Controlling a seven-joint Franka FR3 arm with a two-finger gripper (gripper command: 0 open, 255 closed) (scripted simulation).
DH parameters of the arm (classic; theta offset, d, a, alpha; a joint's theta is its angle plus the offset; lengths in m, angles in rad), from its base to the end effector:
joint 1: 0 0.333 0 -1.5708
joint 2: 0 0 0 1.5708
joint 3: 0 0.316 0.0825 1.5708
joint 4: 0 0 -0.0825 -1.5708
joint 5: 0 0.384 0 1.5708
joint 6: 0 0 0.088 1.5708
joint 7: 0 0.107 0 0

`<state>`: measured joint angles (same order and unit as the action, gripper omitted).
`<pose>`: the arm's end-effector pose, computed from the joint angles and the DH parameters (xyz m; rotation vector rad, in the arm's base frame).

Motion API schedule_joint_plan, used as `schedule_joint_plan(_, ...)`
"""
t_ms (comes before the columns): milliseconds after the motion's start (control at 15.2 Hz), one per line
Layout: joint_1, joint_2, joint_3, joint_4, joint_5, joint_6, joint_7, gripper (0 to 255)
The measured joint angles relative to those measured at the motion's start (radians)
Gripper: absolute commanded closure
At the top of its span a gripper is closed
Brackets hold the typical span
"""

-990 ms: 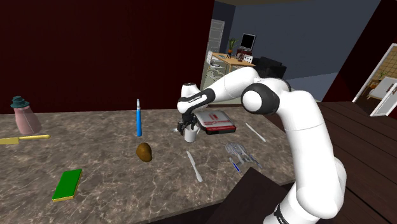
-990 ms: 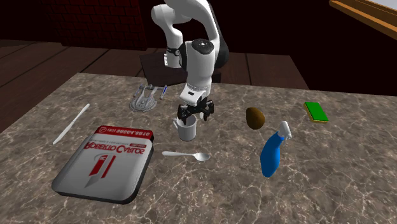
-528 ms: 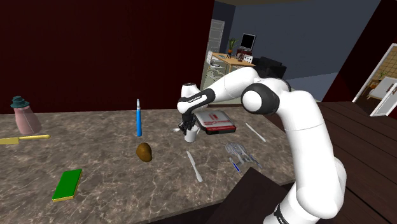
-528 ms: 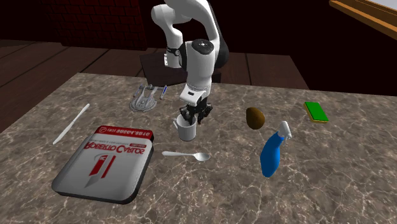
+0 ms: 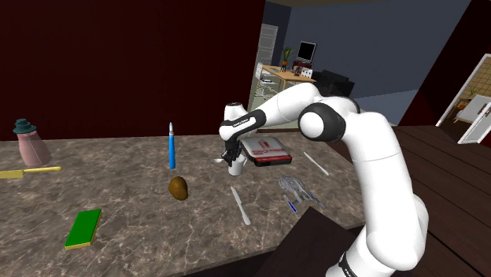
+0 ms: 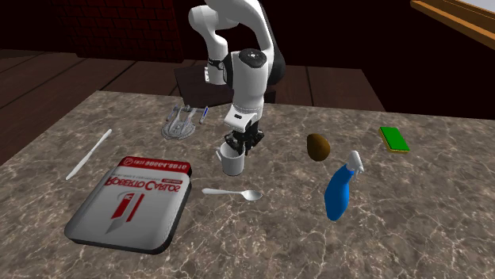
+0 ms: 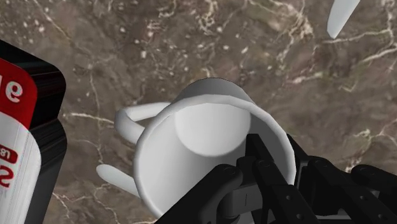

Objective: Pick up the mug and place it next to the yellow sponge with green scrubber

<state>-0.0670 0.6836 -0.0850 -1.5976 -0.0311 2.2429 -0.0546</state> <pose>0.6855 -0.0982 0.2292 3.0657 -0.0913 -0.0678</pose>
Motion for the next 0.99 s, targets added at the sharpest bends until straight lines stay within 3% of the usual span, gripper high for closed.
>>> schedule_joint_plan(990, 0.002, -0.103, -0.004, 0.028, -0.003, -0.130, -0.007, 255)
